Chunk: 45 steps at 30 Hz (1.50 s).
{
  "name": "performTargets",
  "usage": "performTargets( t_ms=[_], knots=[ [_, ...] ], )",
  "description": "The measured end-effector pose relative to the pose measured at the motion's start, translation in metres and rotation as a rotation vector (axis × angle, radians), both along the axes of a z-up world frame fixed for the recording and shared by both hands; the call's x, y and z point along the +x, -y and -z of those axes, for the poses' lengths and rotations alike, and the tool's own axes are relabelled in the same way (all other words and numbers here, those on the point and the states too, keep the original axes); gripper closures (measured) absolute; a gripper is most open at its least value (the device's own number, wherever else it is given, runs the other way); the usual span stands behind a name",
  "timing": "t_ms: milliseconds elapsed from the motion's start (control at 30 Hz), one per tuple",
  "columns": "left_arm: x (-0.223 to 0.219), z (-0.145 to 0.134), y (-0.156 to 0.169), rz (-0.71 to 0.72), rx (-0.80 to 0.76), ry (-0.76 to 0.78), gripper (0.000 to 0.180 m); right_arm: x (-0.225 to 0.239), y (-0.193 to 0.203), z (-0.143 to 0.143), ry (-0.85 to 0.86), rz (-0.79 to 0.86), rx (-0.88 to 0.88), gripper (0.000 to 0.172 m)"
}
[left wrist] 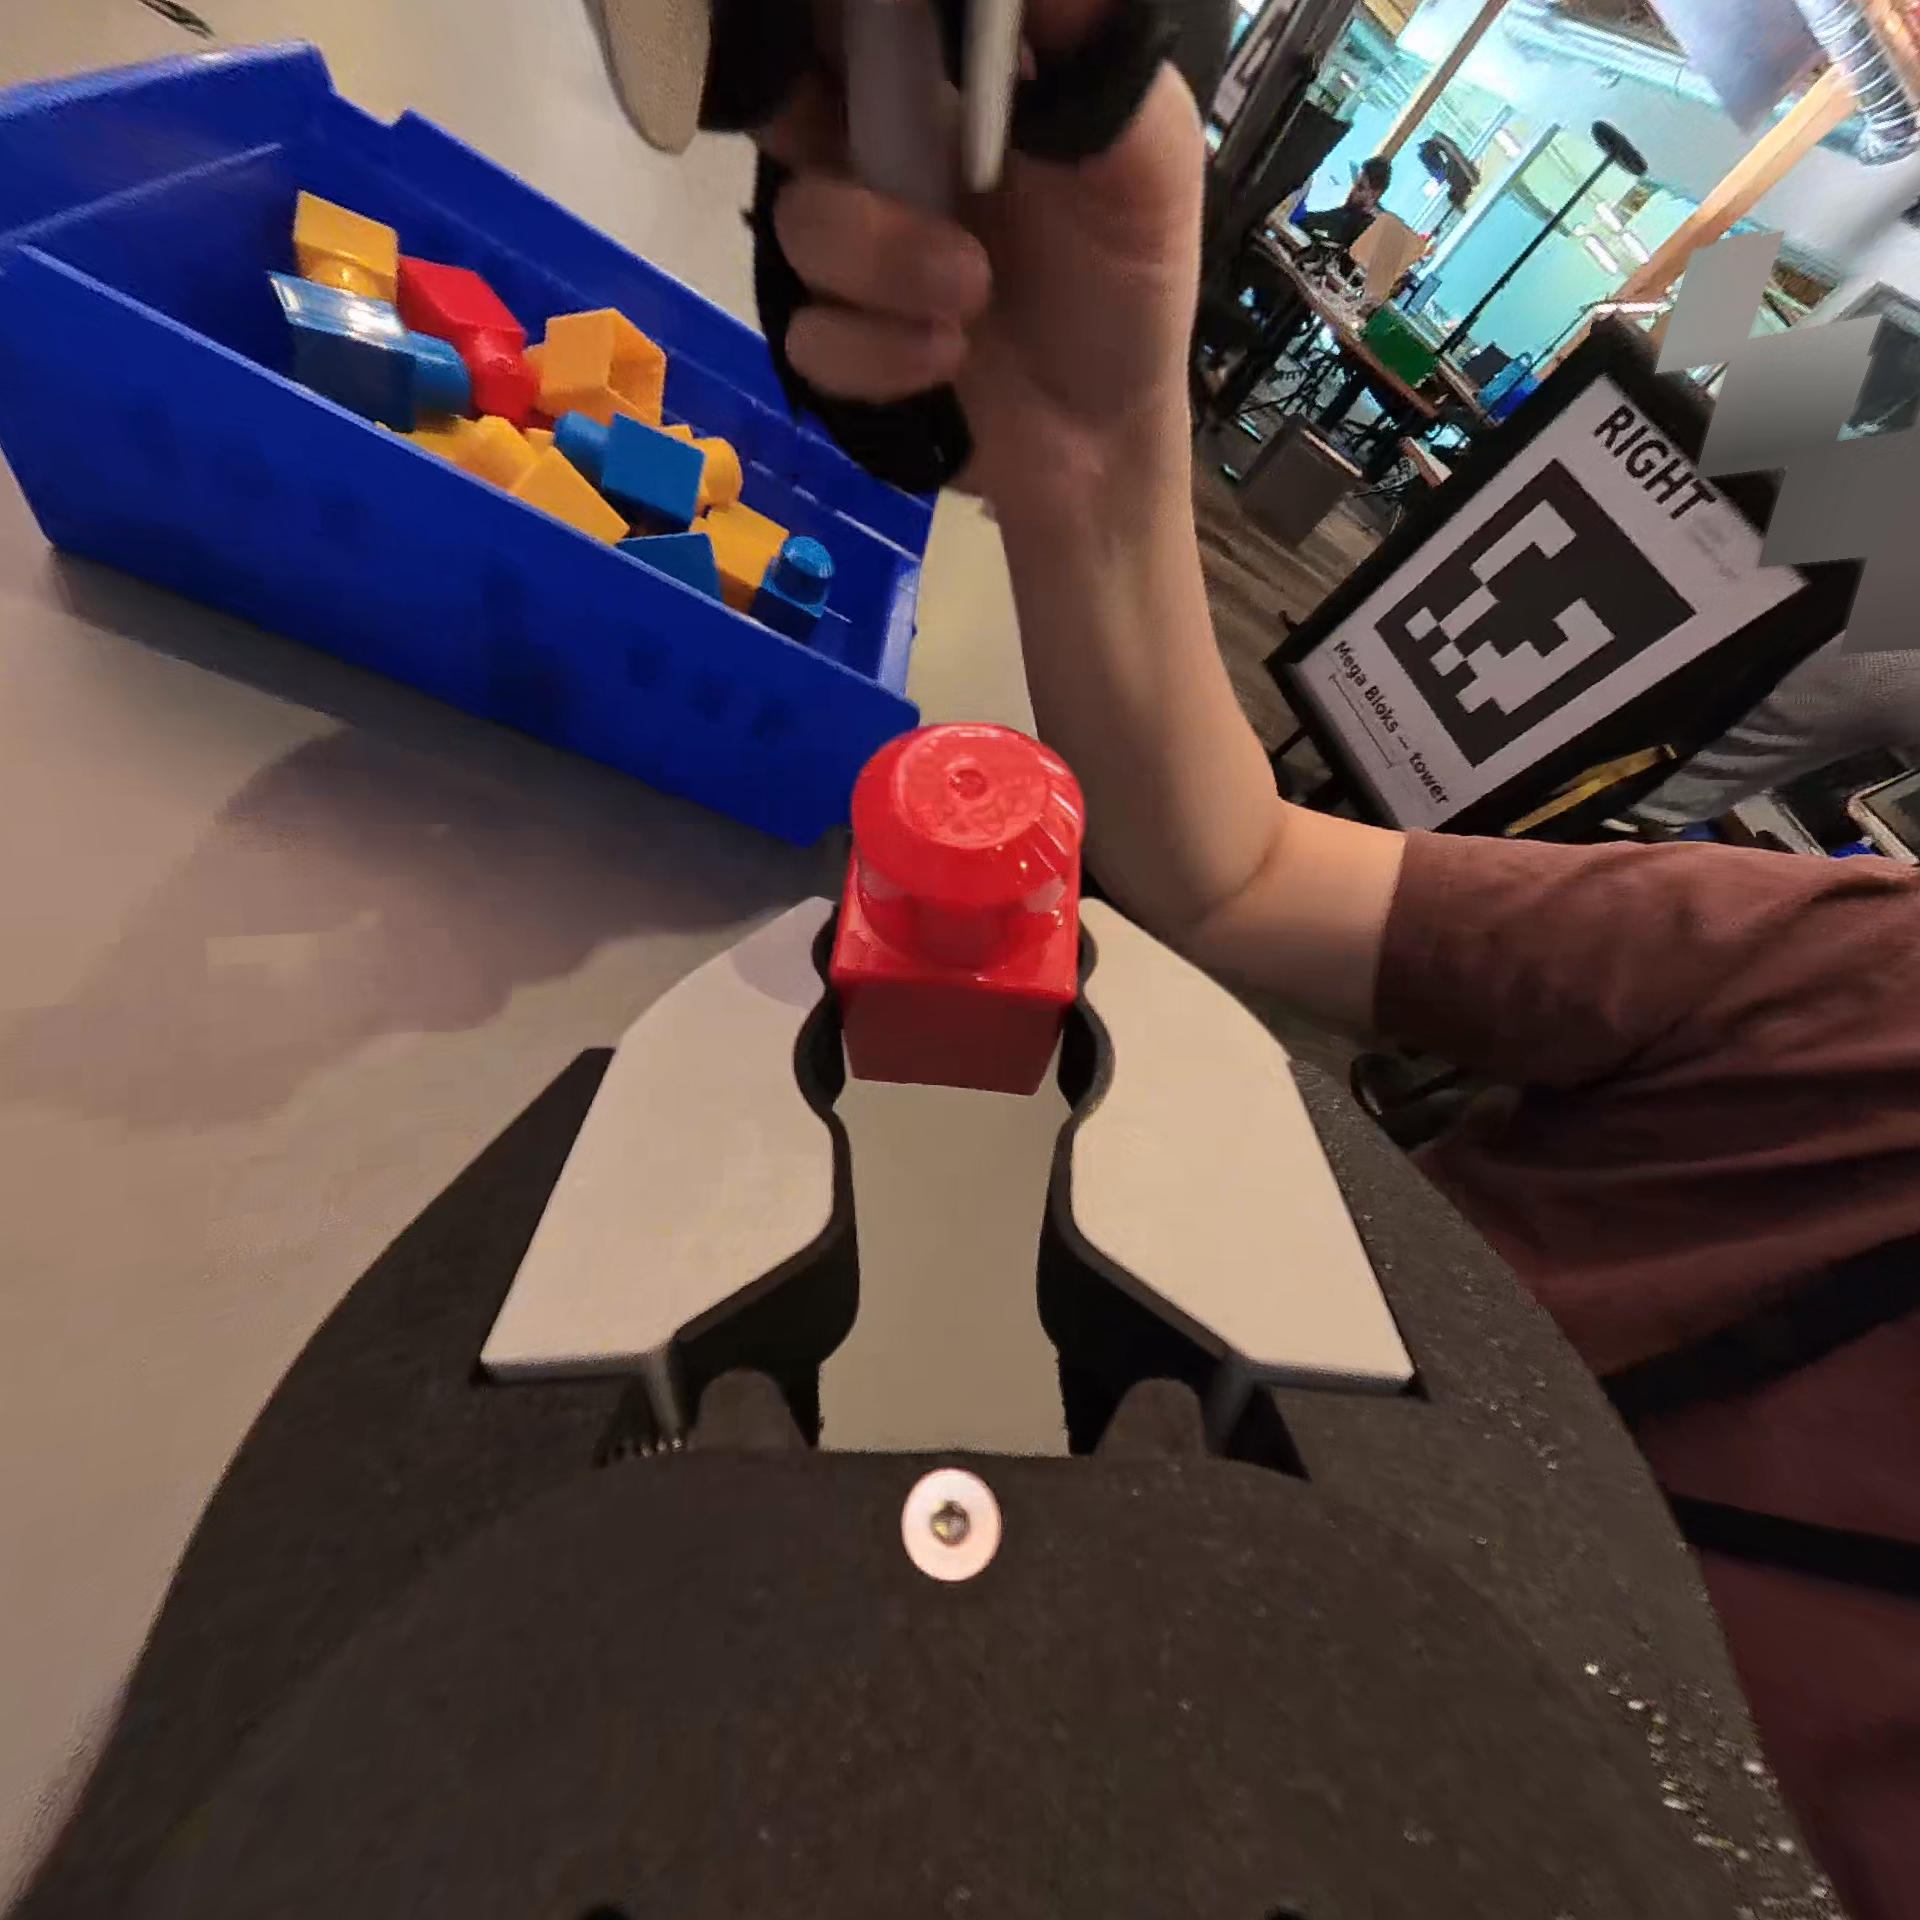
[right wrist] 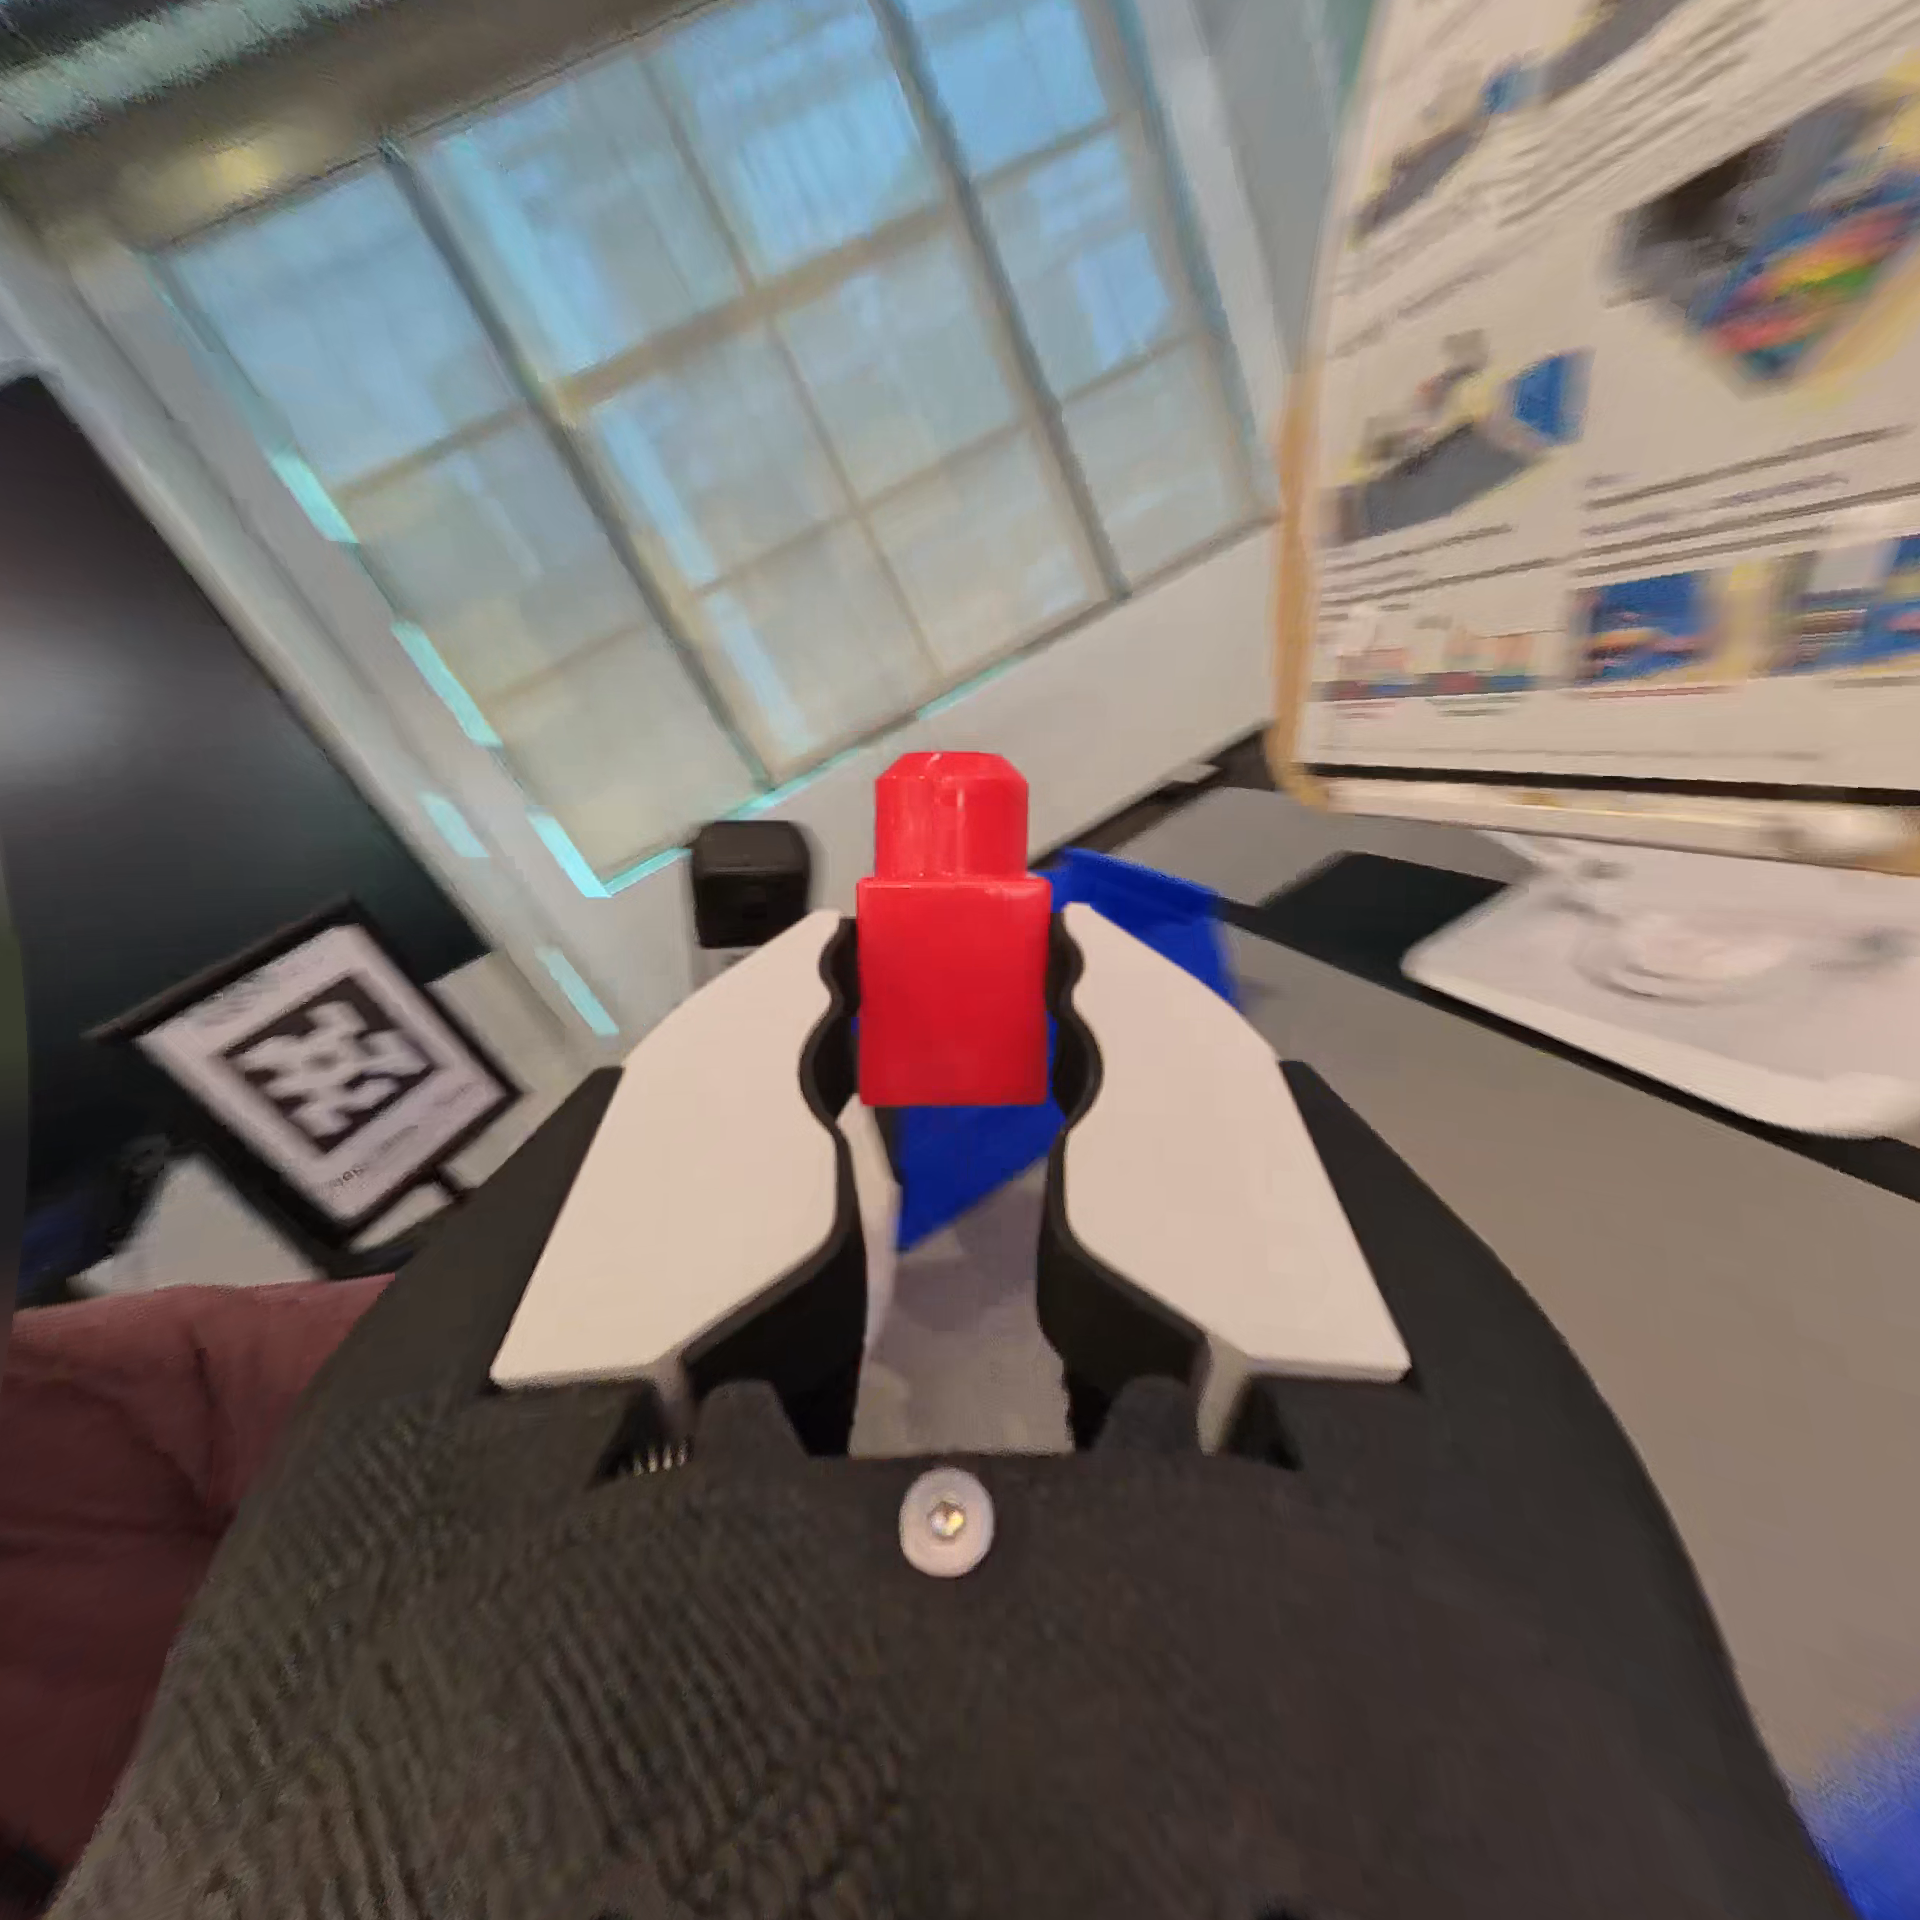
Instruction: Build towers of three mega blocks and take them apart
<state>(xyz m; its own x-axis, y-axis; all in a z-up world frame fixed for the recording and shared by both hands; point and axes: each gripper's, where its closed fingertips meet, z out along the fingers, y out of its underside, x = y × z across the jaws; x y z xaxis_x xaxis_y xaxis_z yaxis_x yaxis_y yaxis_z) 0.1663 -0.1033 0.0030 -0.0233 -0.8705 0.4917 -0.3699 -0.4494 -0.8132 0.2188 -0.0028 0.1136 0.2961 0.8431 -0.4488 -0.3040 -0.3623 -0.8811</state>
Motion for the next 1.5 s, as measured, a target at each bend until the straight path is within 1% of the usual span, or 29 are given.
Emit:
performTargets(
  t_ms=[33,133,200,233,267,300,333,367,400,433,467,500,567,600,633,667,700,767,900,933,967,1067,1133,1200,1233,1300,1367,1433,1500],
  knots=[
    [0.0,-0.002,-0.003,-0.013,0.013,0.009,0.142,0.025,-0.01,0.004,0.068,0.1,0.001,0.136],
    [-0.007,-0.012,-0.006,-0.025,0.038,0.034,0.142,0.104,-0.028,0.04,0.504,0.404,-0.028,0.136],
    [-0.011,-0.016,-0.012,-0.052,0.064,0.041,0.142,0.156,-0.032,0.066,0.725,0.575,-0.112,0.136],
    [-0.012,-0.016,-0.013,-0.056,0.071,0.038,0.142,0.177,-0.033,0.079,0.779,0.629,-0.172,0.136],
    [-0.013,-0.016,-0.014,-0.062,0.078,0.031,0.142,0.192,-0.035,0.09,0.793,0.661,-0.228,0.136],
    [-0.013,-0.015,-0.017,-0.076,0.092,0.022,0.142,0.201,-0.038,0.098,0.786,0.679,-0.269,0.131],
    [-0.013,-0.013,-0.02,-0.093,0.11,0.01,0.141,0.207,-0.043,0.102,0.768,0.699,-0.283,0.114],
    [-0.014,-0.01,-0.022,-0.106,0.127,-0.002,0.141,0.207,-0.047,0.101,0.756,0.712,-0.27,0.106],
    [-0.013,-0.009,-0.023,-0.112,0.136,-0.011,0.141,0.201,-0.049,0.095,0.746,0.709,-0.232,0.106],
    [-0.013,-0.009,-0.023,-0.114,0.139,-0.01,0.141,0.184,-0.049,0.084,0.721,0.667,-0.166,0.105],
    [-0.013,-0.01,-0.024,-0.12,0.142,0.0,0.141,0.156,-0.046,0.068,0.666,0.581,-0.08,0.106],
    [-0.013,-0.012,-0.024,-0.122,0.146,0.009,0.141,0.121,-0.037,0.05,0.585,0.463,0.01,0.109],
    [-0.014,-0.014,-0.024,-0.118,0.166,0.008,0.141,0.043,-0.001,0.018,0.394,0.145,0.139,0.114],
    [-0.014,-0.014,-0.023,-0.117,0.179,0.0,0.141,0.009,0.022,0.01,0.321,-0.022,0.161,0.114],
    [-0.015,-0.014,-0.023,-0.119,0.194,-0.006,0.141,-0.02,0.042,0.009,0.288,-0.172,0.153,0.114],
    [-0.015,-0.014,-0.022,-0.117,0.207,-0.009,0.141,-0.043,0.056,0.014,0.295,-0.273,0.134,0.113],
    [-0.015,-0.015,-0.021,-0.111,0.211,-0.01,0.141,-0.06,0.064,0.023,0.331,-0.328,0.125,0.113],
    [-0.015,-0.015,-0.018,-0.098,0.211,-0.014,0.141,-0.084,0.067,0.041,0.415,-0.344,0.141,0.112],
    [-0.014,-0.014,-0.014,-0.082,0.224,-0.025,0.141,-0.107,0.075,0.056,0.447,-0.398,0.117,0.118],
    [-0.014,-0.014,-0.013,-0.081,0.225,-0.022,0.141,-0.108,0.075,0.06,0.457,-0.403,0.112,0.122],
    [-0.013,-0.014,-0.013,-0.079,0.225,-0.022,0.141,-0.109,0.075,0.061,0.457,-0.419,0.123,0.142],
    [-0.015,-0.015,-0.013,-0.076,0.221,-0.02,0.139,-0.104,0.073,0.059,0.467,-0.411,0.132,0.142],
    [-0.019,-0.014,-0.02,-0.111,0.232,-0.05,0.111,-0.086,0.064,0.048,0.476,-0.339,0.167,0.142],
    [-0.029,-0.016,-0.036,-0.191,0.31,-0.08,0.101,-0.051,0.054,0.037,0.5,-0.25,0.171,0.142],
    [-0.035,-0.019,-0.048,-0.252,0.36,-0.091,0.098,-0.026,0.041,0.039,0.556,-0.149,0.151,0.142],
    [-0.049,-0.028,-0.071,-0.389,0.474,-0.108,0.093,0.044,0.006,0.059,0.764,0.146,0.063,0.142],
    [-0.067,-0.038,-0.094,-0.551,0.576,-0.138,0.092,0.119,-0.013,0.095,0.996,0.366,-0.107,0.141],
    [-0.091,-0.043,-0.117,-0.724,0.685,-0.215,0.092,0.164,-0.019,0.126,1.097,0.451,-0.255,0.141],
    [-0.115,-0.046,-0.135,-0.88,0.767,-0.302,0.089,0.184,-0.028,0.144,1.093,0.486,-0.331,0.14]
  ],
)
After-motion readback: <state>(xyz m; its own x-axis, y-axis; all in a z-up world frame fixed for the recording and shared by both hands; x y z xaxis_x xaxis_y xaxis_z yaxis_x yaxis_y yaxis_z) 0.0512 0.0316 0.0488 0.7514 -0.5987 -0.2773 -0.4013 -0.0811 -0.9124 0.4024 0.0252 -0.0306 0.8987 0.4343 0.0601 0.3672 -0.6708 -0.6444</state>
